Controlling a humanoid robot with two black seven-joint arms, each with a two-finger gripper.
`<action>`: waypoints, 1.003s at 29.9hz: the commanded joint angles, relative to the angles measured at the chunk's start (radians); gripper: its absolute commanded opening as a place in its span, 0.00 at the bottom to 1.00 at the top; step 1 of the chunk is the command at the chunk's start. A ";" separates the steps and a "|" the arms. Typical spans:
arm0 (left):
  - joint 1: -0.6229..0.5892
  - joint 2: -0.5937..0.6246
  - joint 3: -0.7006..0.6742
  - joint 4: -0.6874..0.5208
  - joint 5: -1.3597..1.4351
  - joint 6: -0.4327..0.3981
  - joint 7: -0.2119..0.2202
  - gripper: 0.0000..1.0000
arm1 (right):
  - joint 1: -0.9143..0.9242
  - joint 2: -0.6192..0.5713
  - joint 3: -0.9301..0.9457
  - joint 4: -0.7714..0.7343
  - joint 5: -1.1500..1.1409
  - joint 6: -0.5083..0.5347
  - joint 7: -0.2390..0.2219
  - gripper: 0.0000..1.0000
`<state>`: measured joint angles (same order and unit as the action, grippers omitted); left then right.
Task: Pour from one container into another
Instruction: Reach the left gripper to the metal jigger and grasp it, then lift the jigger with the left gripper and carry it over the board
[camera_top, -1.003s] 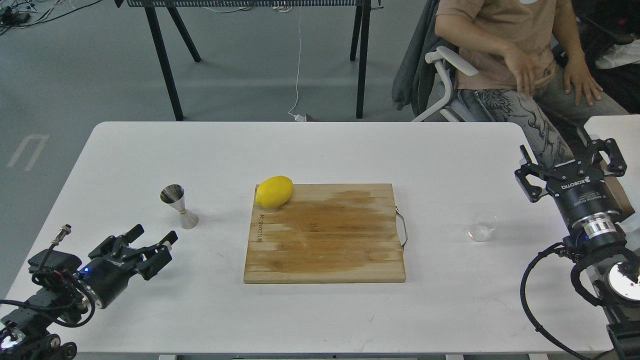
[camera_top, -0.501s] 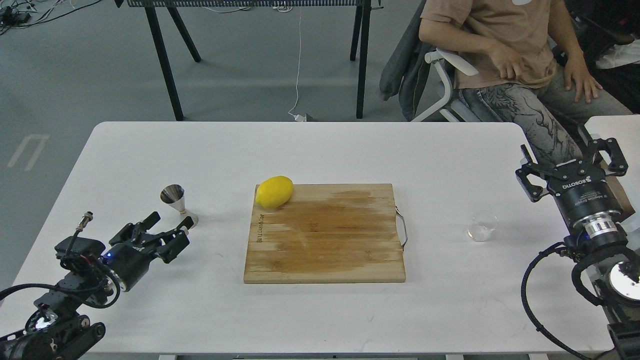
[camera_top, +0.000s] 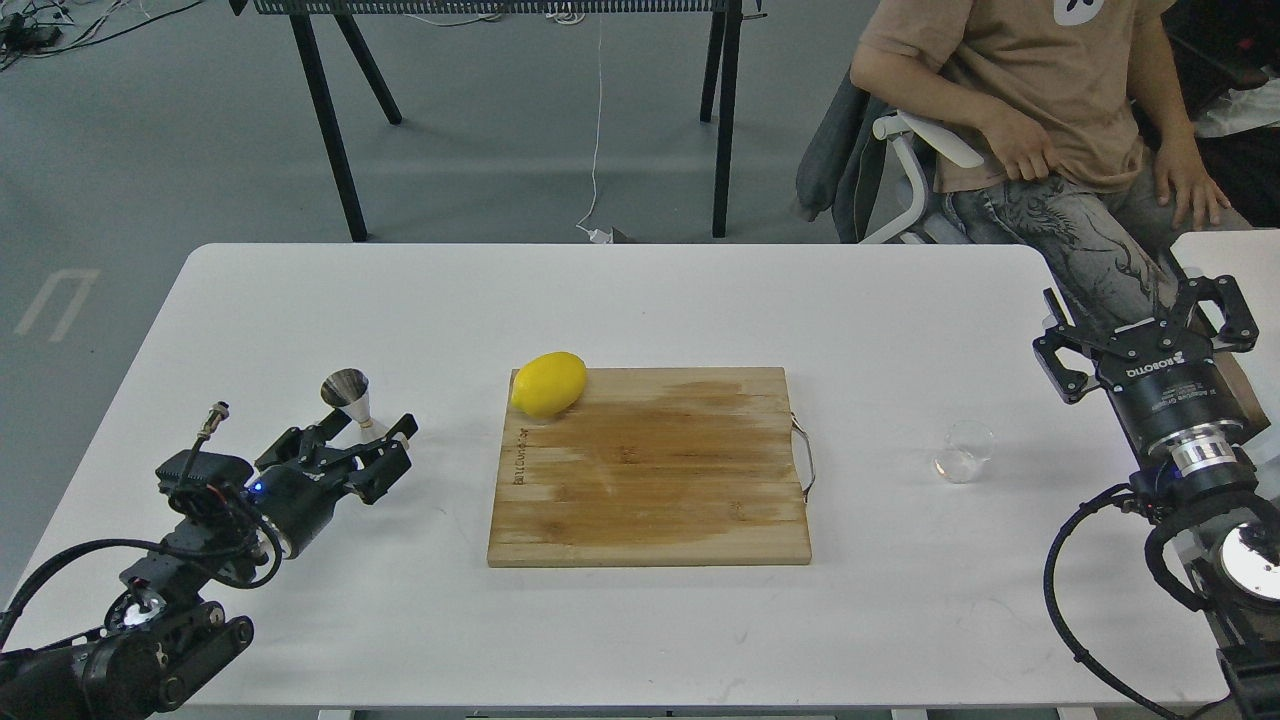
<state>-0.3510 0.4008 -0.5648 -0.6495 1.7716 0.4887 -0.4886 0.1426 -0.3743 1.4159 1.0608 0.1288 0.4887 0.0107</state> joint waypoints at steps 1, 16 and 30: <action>-0.022 -0.026 0.002 0.045 0.000 0.000 0.000 0.95 | -0.001 0.000 0.000 -0.001 0.000 0.000 0.000 0.99; -0.083 -0.105 0.009 0.211 0.000 0.000 0.000 0.61 | -0.009 0.000 0.005 0.002 0.000 0.000 0.000 0.99; -0.088 -0.099 0.010 0.208 0.000 0.000 0.000 0.11 | -0.009 -0.002 0.006 0.002 0.000 0.000 0.000 0.99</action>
<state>-0.4387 0.3000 -0.5538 -0.4352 1.7720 0.4886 -0.4888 0.1334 -0.3752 1.4206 1.0631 0.1289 0.4887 0.0091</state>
